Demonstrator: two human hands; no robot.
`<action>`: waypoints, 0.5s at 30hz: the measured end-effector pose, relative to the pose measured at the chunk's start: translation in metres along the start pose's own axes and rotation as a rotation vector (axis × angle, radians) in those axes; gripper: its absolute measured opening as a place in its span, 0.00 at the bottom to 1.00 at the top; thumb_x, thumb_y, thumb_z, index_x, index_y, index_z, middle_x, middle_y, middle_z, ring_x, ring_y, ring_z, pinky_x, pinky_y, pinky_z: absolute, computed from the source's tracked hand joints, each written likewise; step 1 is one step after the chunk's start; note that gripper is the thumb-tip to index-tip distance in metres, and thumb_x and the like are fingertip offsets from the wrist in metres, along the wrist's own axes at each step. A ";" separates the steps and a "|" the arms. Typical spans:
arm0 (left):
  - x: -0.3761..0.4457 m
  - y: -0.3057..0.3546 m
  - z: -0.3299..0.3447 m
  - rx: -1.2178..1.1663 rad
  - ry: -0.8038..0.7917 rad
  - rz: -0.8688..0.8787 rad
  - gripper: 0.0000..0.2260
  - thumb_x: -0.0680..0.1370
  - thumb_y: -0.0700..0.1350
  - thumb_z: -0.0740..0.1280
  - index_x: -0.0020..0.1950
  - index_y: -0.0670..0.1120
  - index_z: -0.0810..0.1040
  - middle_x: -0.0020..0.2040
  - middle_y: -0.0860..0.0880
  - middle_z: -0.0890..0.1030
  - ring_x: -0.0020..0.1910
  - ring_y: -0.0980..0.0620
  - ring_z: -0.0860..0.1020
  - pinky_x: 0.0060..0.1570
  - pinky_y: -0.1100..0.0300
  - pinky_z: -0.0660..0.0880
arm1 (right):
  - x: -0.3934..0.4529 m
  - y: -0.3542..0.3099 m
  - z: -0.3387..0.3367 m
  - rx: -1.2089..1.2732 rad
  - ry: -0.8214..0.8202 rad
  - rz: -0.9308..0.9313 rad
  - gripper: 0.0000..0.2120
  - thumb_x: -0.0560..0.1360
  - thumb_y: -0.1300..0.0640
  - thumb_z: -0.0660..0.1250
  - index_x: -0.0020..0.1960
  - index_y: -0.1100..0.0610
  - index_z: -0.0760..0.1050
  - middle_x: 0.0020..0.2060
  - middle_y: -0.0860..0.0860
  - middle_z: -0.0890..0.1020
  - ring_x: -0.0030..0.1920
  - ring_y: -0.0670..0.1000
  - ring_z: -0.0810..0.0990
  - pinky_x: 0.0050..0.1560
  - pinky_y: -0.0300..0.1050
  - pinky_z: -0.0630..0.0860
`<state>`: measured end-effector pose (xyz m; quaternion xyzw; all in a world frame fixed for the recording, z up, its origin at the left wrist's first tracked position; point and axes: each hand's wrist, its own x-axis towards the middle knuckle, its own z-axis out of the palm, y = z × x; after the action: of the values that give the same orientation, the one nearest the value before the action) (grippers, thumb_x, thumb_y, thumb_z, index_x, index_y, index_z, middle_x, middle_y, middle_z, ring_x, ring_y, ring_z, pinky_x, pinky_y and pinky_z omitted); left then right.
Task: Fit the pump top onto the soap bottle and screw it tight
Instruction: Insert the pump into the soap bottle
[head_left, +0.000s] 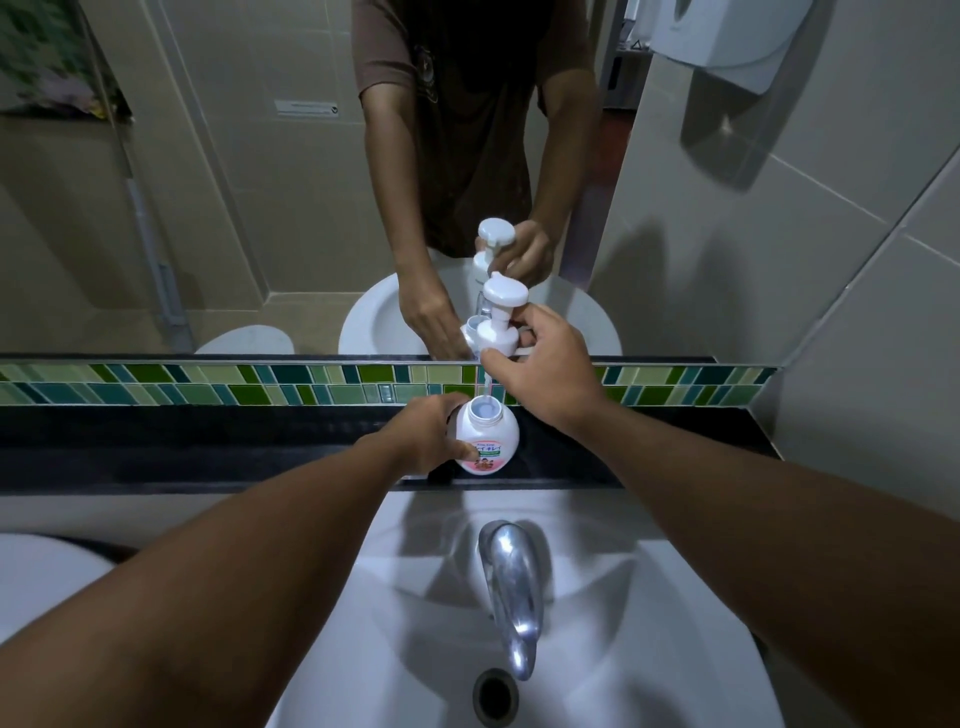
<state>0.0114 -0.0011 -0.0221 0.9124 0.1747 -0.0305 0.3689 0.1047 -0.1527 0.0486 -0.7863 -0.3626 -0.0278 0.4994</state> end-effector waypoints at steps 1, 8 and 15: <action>0.000 0.000 0.000 0.001 -0.001 -0.001 0.30 0.68 0.44 0.83 0.68 0.48 0.78 0.61 0.47 0.85 0.57 0.46 0.83 0.63 0.46 0.78 | -0.003 0.001 0.002 -0.006 -0.007 0.000 0.14 0.69 0.55 0.75 0.53 0.55 0.79 0.46 0.54 0.83 0.43 0.52 0.83 0.47 0.54 0.82; 0.000 0.001 0.000 0.007 -0.006 0.007 0.29 0.68 0.43 0.82 0.68 0.47 0.78 0.62 0.46 0.85 0.57 0.46 0.83 0.64 0.46 0.77 | -0.021 0.012 0.015 -0.075 -0.011 -0.011 0.11 0.68 0.59 0.75 0.49 0.56 0.78 0.41 0.52 0.77 0.39 0.51 0.78 0.42 0.44 0.75; -0.003 0.006 -0.001 0.044 -0.007 0.030 0.25 0.71 0.43 0.81 0.66 0.45 0.79 0.47 0.50 0.78 0.43 0.52 0.73 0.49 0.58 0.70 | -0.031 0.026 0.030 -0.085 -0.050 -0.009 0.17 0.68 0.57 0.76 0.55 0.56 0.79 0.44 0.50 0.78 0.44 0.51 0.80 0.47 0.49 0.79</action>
<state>0.0107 -0.0051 -0.0167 0.9228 0.1592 -0.0319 0.3495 0.0876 -0.1520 0.0011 -0.8056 -0.3770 -0.0257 0.4564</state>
